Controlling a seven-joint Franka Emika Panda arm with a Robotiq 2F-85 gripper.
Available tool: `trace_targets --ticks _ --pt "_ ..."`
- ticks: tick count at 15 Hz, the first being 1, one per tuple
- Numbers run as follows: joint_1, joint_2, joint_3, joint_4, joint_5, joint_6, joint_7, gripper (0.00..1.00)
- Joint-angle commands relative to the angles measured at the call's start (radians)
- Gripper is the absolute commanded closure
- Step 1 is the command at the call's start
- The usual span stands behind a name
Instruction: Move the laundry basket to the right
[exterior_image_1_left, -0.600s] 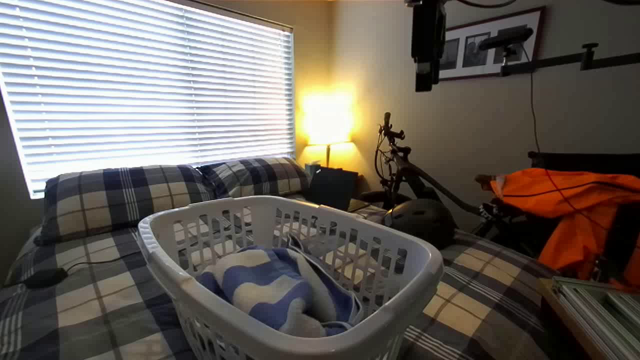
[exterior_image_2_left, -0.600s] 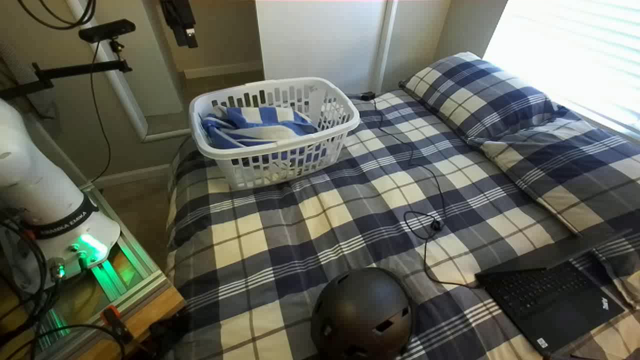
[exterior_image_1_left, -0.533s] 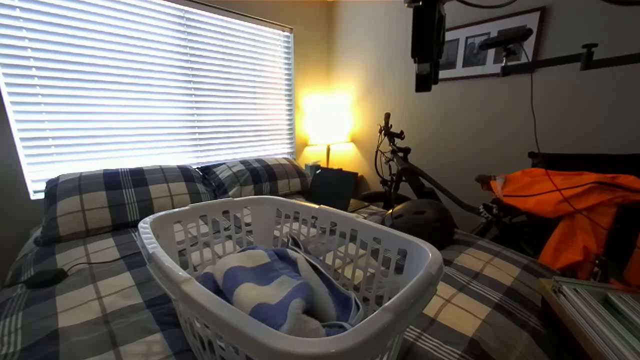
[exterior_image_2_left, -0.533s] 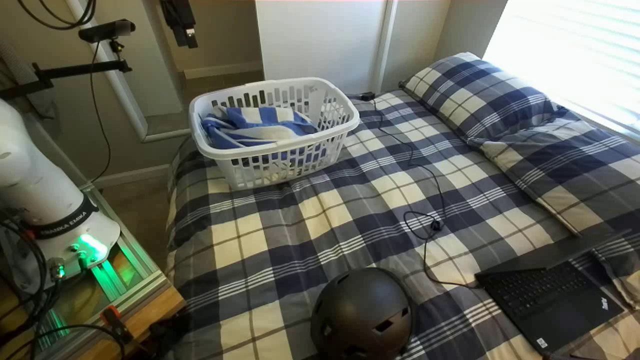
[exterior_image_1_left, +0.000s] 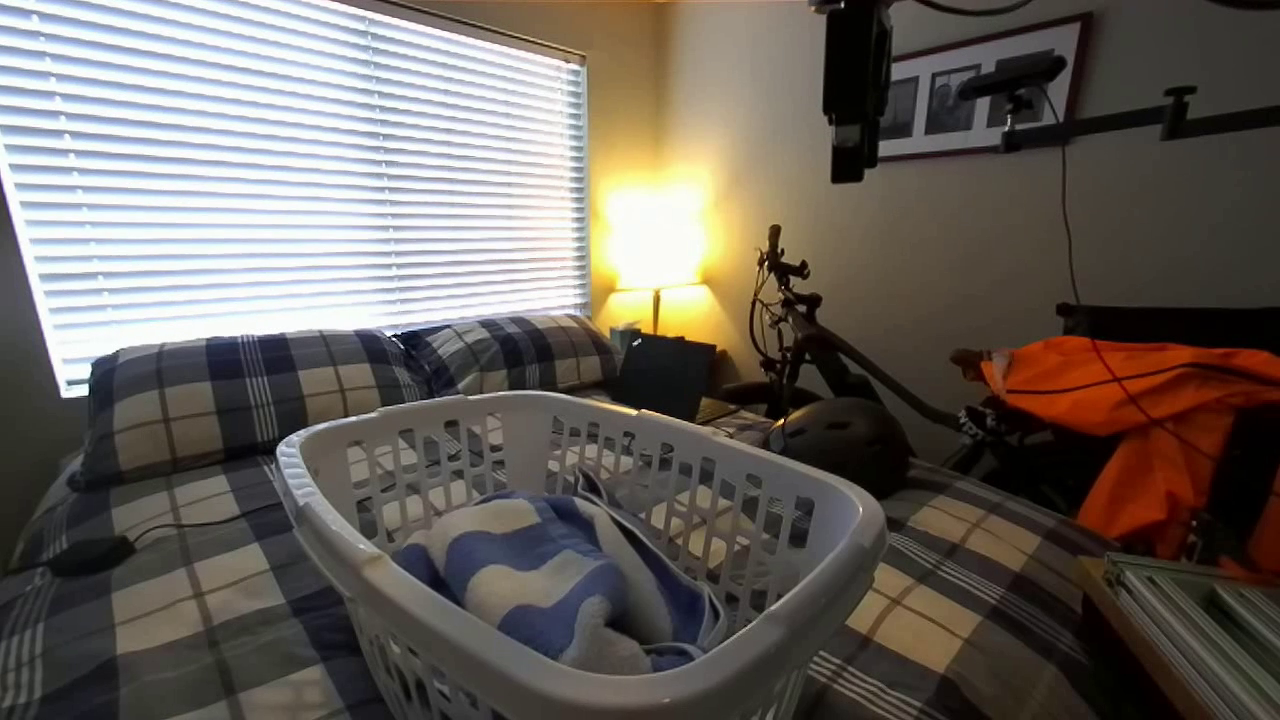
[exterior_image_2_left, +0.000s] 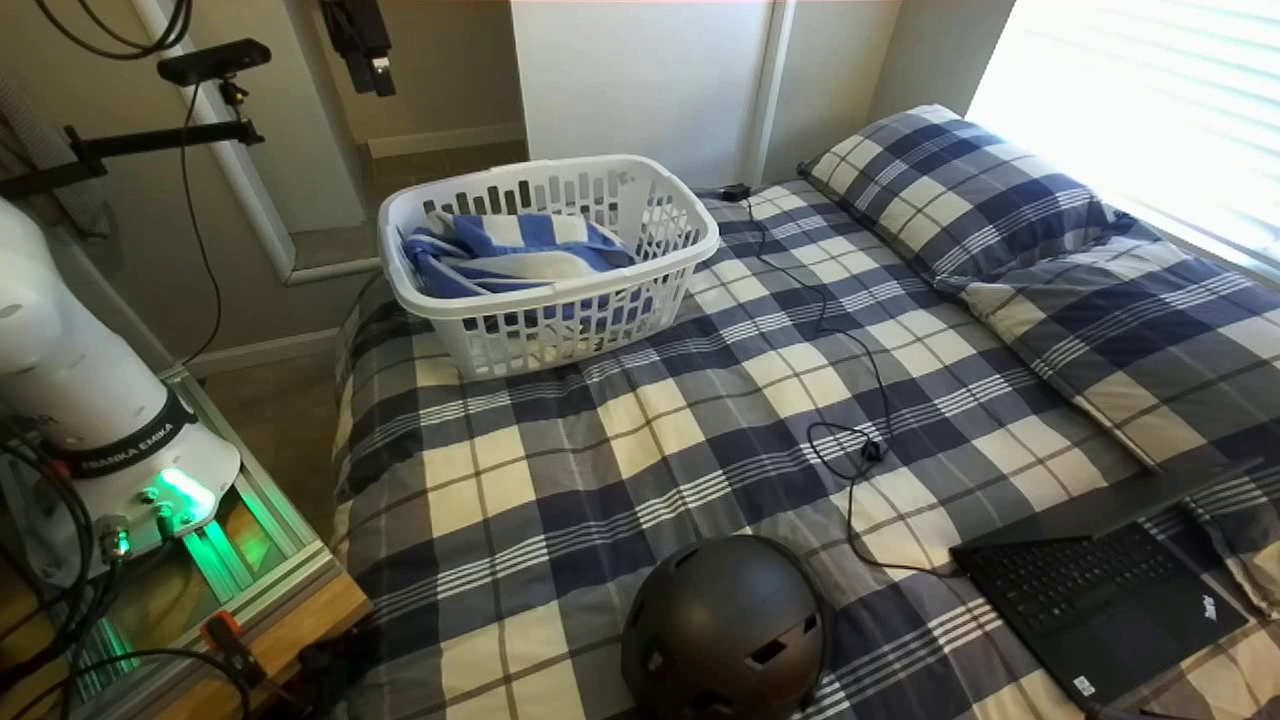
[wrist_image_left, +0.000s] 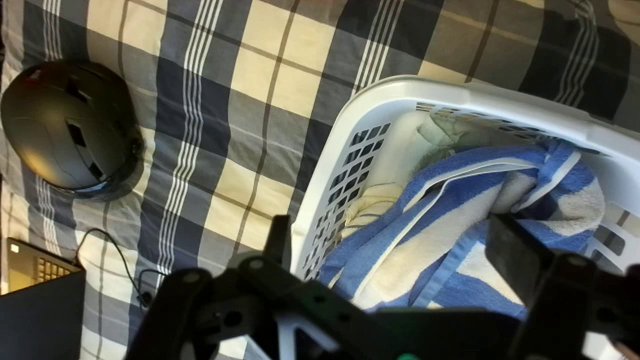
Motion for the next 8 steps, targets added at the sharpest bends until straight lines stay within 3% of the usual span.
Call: trace_targets --ticks 1,4,8 --pt "0.021 0.002 -0.017 0.002 -0.007 -0.003 0.007 0.00" --pt "0.016 0.014 -0.043 0.001 -0.017 0.044 -0.023 0.00" --pt "-0.003 0.062 -0.134 -0.001 0.012 0.147 -0.110 0.00"
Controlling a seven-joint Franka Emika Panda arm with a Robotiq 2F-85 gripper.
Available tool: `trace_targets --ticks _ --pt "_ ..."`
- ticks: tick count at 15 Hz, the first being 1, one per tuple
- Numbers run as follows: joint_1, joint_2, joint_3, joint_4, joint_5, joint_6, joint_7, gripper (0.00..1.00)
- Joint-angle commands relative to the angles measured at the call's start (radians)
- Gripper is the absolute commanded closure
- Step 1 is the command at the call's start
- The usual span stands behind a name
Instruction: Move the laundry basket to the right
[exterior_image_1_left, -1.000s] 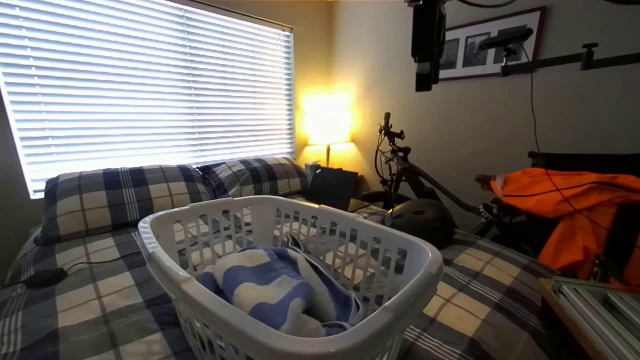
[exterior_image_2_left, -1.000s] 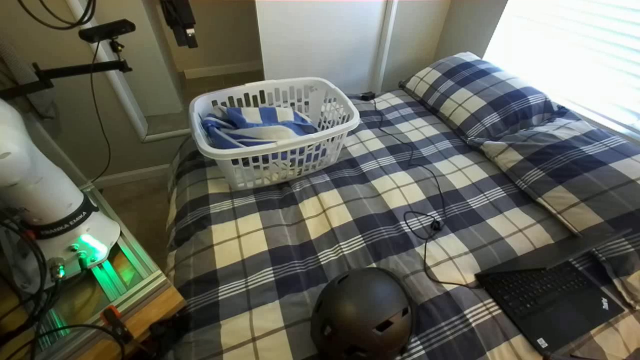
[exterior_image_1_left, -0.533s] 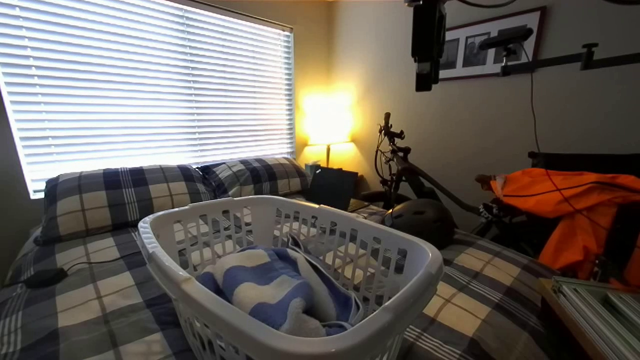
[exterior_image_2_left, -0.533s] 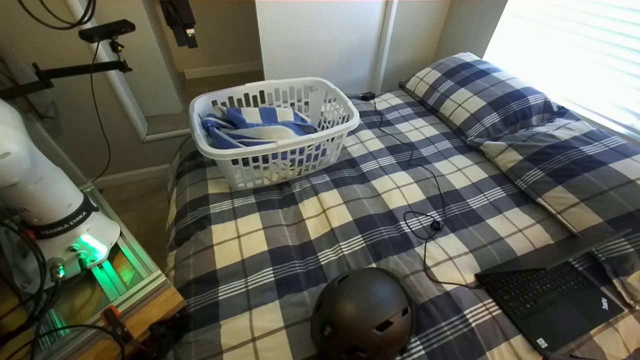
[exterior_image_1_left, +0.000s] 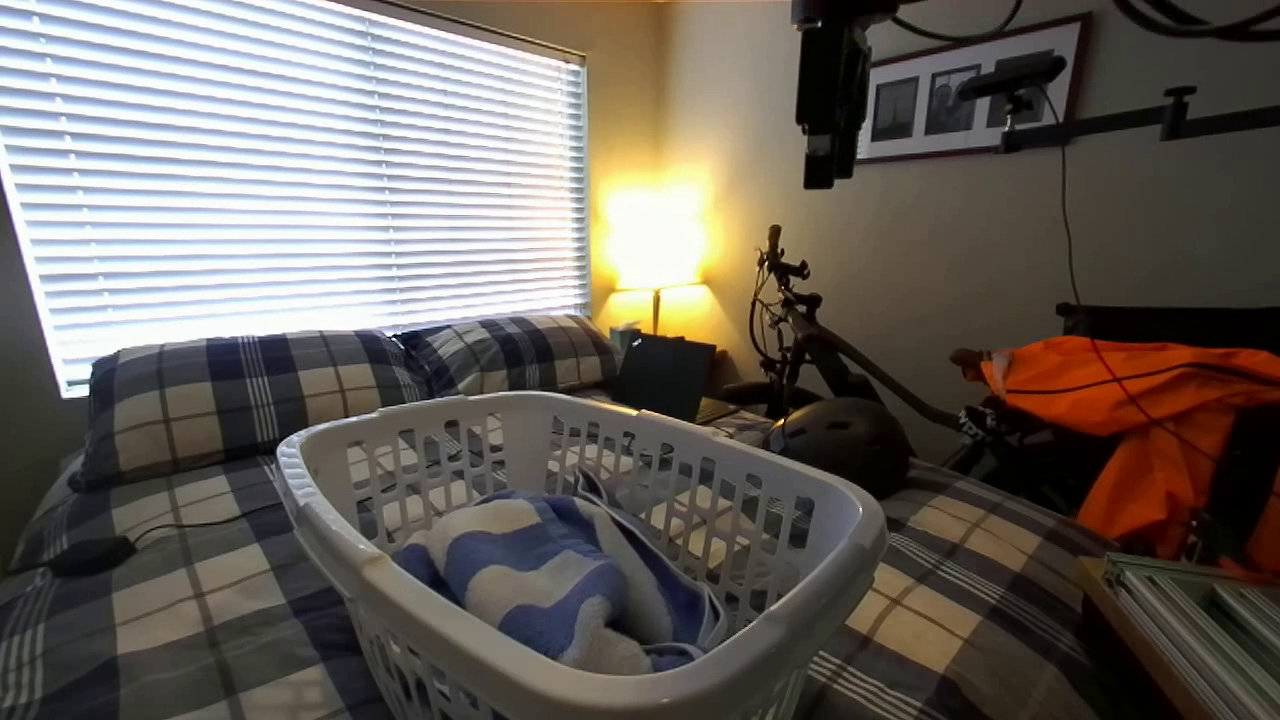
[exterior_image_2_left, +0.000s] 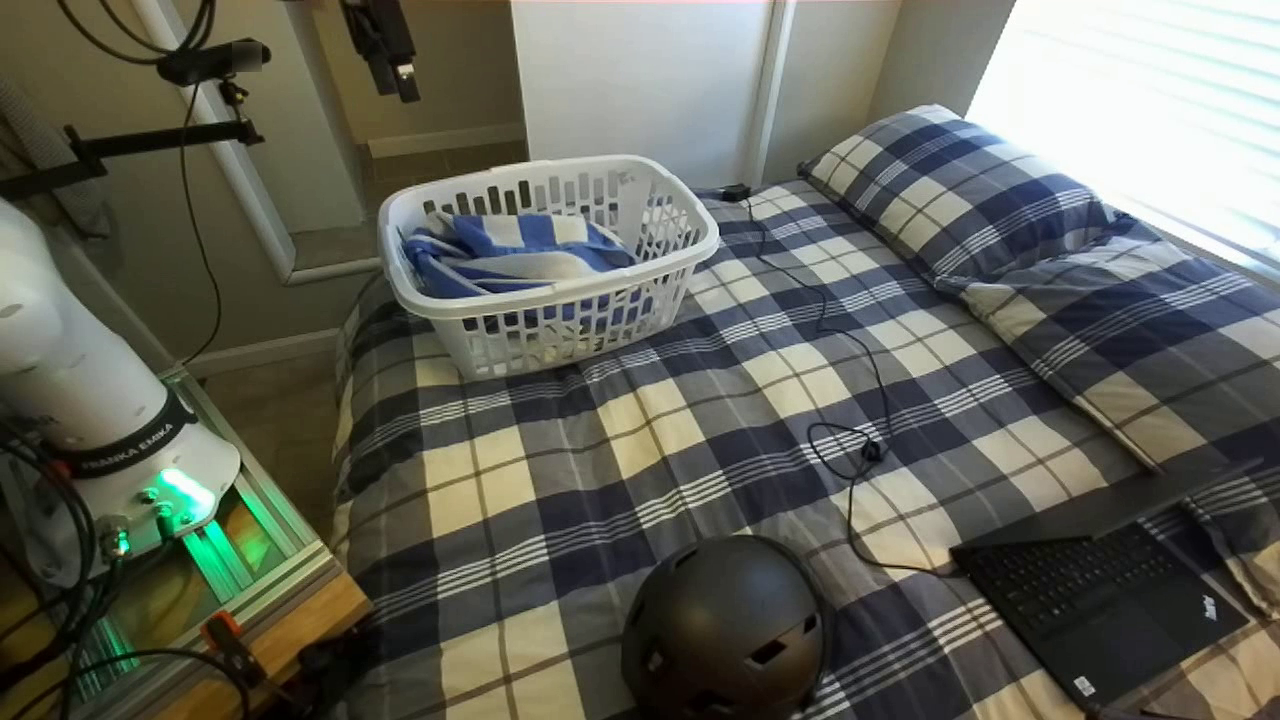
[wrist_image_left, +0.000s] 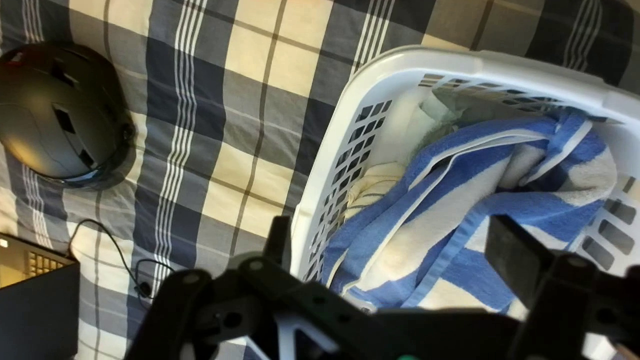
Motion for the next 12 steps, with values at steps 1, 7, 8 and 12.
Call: trace_targets --ticks 1,7,8,12 --pt "-0.011 0.062 -0.101 0.001 0.019 0.097 -0.127 0.00" --pt "-0.023 0.219 -0.262 0.021 0.147 0.305 -0.399 0.00" --pt "-0.023 0.254 -0.280 0.032 0.192 0.320 -0.436 0.00" --pt "-0.042 0.406 -0.300 0.081 0.349 0.298 -0.463 0.00"
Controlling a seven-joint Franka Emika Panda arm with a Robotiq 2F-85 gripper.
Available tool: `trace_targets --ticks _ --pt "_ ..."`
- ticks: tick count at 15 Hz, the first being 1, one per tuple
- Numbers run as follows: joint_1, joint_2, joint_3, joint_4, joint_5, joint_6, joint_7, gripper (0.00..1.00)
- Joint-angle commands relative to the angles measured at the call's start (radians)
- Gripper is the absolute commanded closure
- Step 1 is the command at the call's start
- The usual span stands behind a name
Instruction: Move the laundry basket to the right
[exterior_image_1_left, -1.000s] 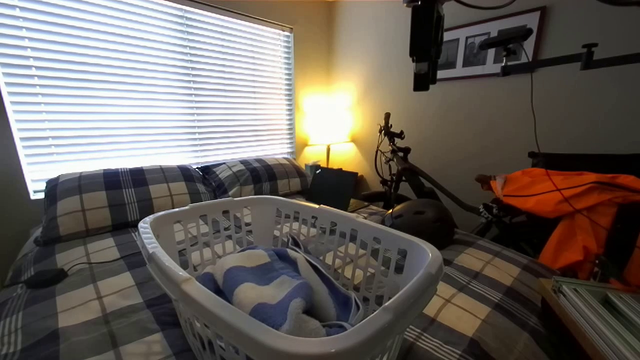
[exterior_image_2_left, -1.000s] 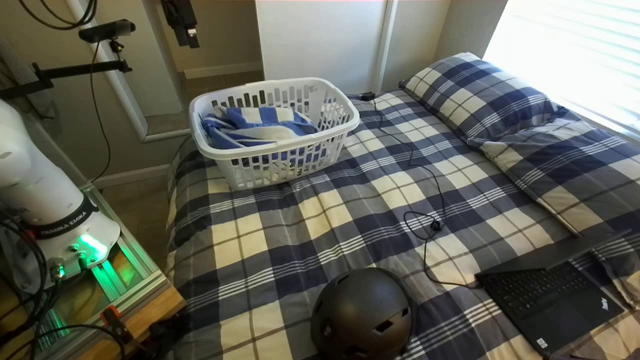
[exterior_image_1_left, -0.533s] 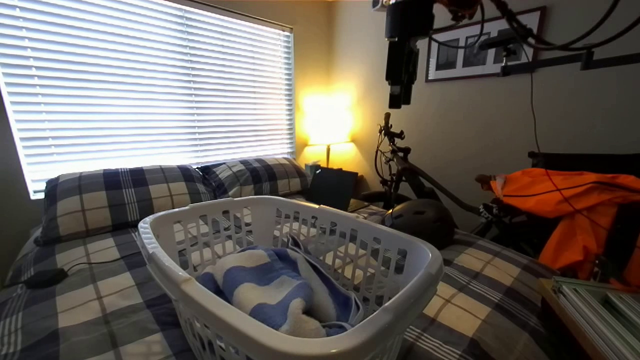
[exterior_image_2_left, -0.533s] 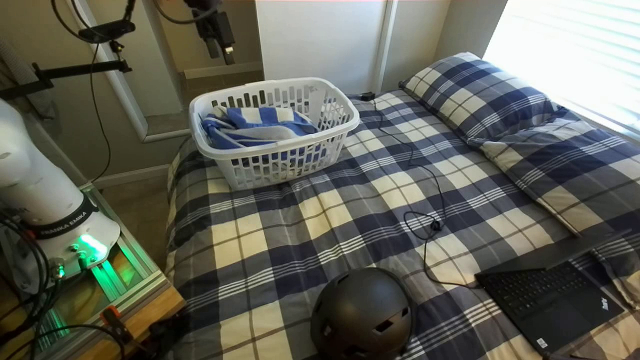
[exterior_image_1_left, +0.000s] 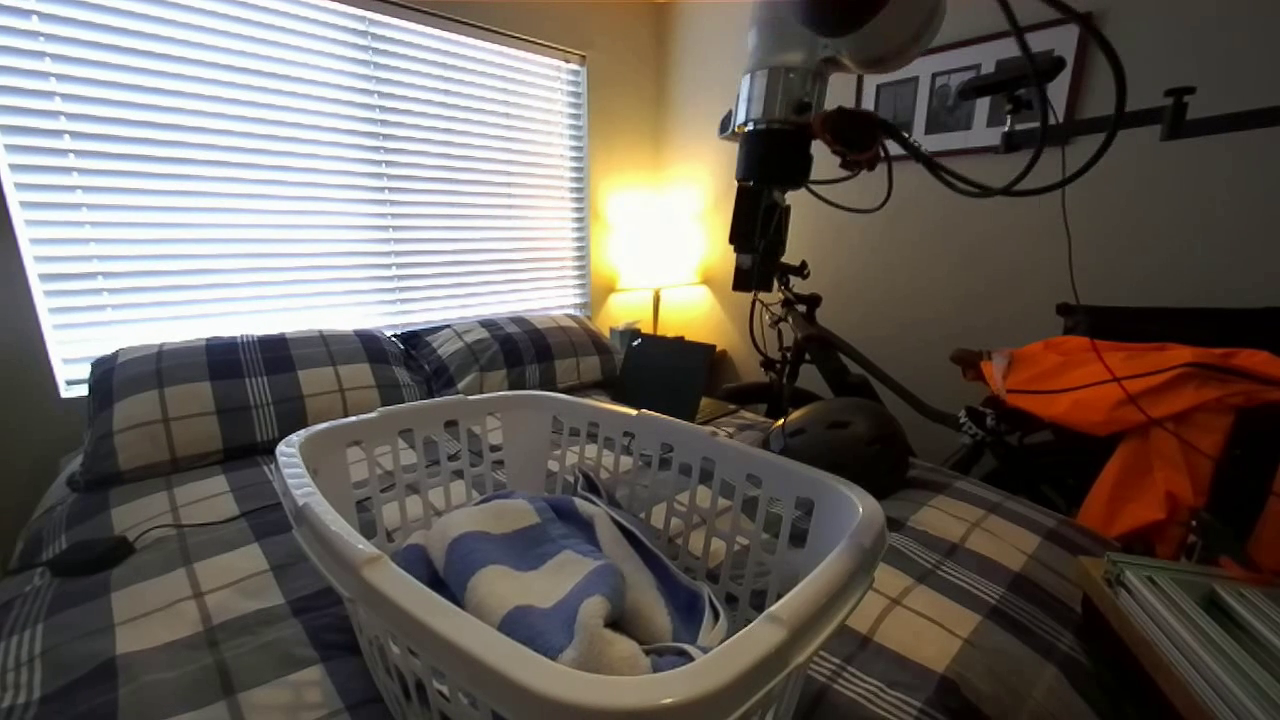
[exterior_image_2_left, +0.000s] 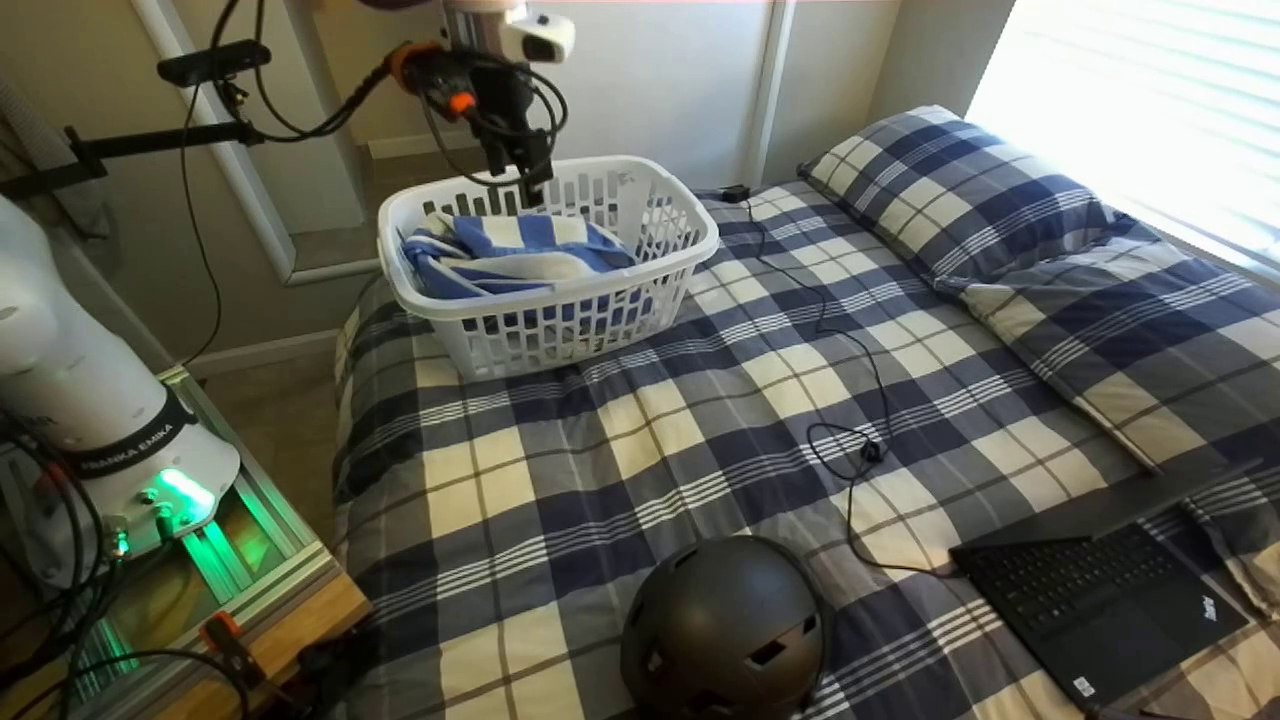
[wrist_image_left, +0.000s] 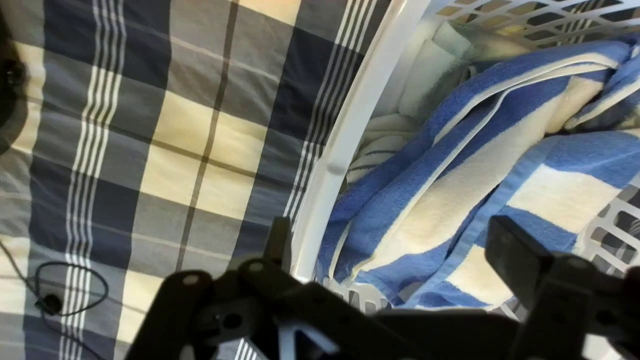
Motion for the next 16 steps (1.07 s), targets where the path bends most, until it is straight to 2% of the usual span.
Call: trace_targets --ticks 1,5,9,12,16 --pt "-0.024 0.158 -0.002 0.087 0.139 -0.035 -0.030 0.00" --pt "-0.056 0.299 0.017 0.158 0.172 -0.032 0.010 0.00" --pt "-0.077 0.413 0.026 0.223 0.121 -0.017 0.091 0.00" --pt "-0.074 0.466 0.024 0.250 0.080 0.025 0.173 0.00" --pt "-0.088 0.453 0.041 0.223 0.095 0.016 0.139 0.00"
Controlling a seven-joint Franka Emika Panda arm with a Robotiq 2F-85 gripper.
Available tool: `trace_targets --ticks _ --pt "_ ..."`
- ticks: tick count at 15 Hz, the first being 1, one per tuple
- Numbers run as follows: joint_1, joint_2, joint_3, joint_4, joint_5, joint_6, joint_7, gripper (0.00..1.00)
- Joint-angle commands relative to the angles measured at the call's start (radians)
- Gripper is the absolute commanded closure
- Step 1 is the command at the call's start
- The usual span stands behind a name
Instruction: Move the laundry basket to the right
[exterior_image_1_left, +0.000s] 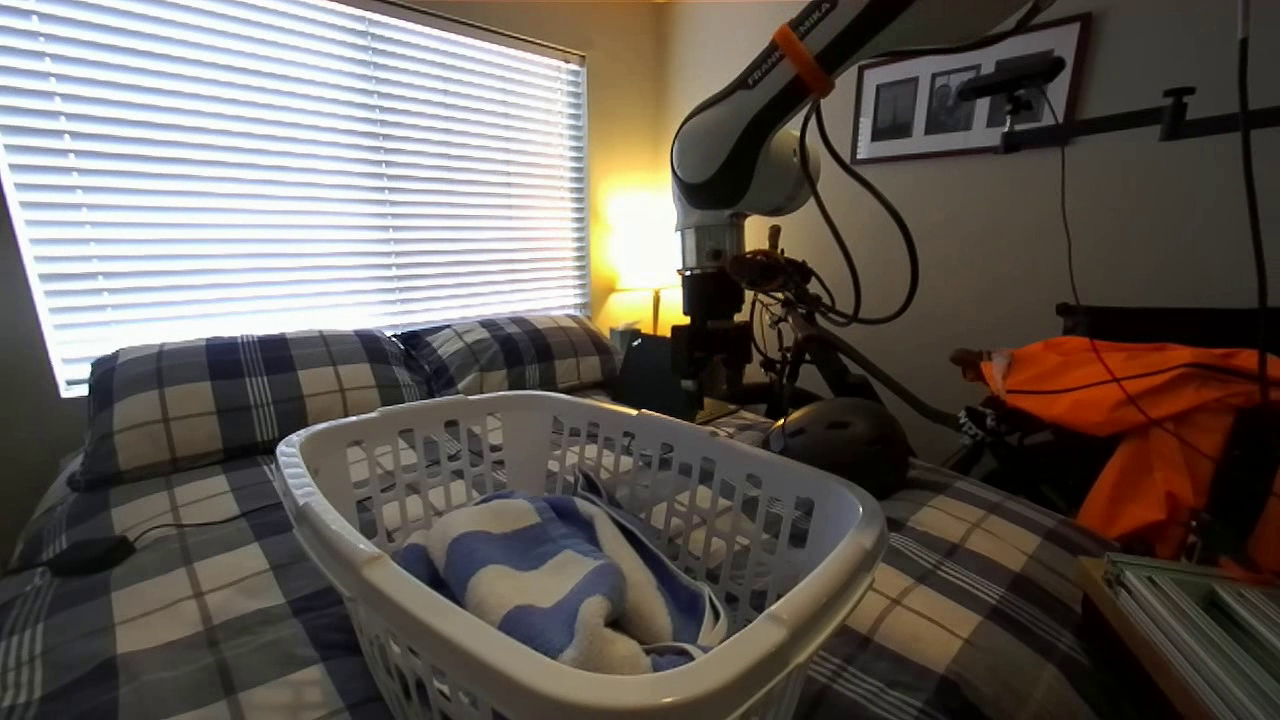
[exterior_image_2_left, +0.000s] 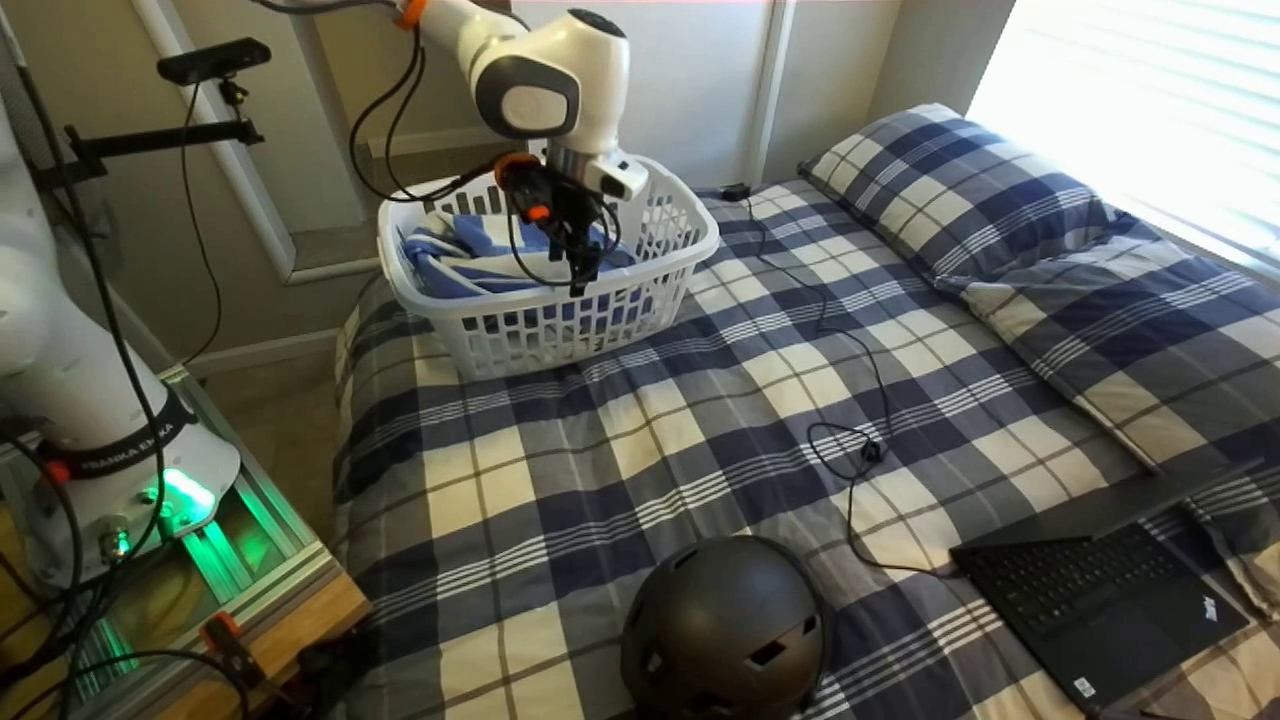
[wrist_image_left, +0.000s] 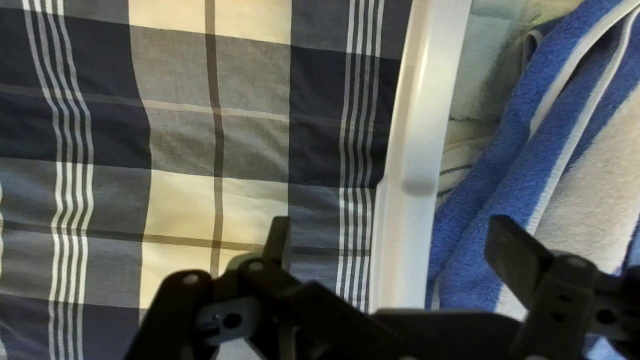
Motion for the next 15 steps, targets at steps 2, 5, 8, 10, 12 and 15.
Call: trace_targets --ticks 2,5,8,10,12,15 --pt "-0.029 -0.004 0.030 0.002 -0.010 -0.001 0.006 0.00" --pt "-0.031 -0.004 0.030 0.002 -0.009 -0.001 0.006 0.00" --pt "-0.034 0.016 0.031 0.020 -0.004 -0.004 0.007 0.00" --pt "-0.051 0.053 0.044 0.053 0.035 -0.015 -0.022 0.00" --pt "-0.060 0.083 0.055 0.075 0.032 -0.010 -0.032 0.00" --pt "-0.071 0.137 0.071 0.120 0.028 0.007 -0.034 0.00"
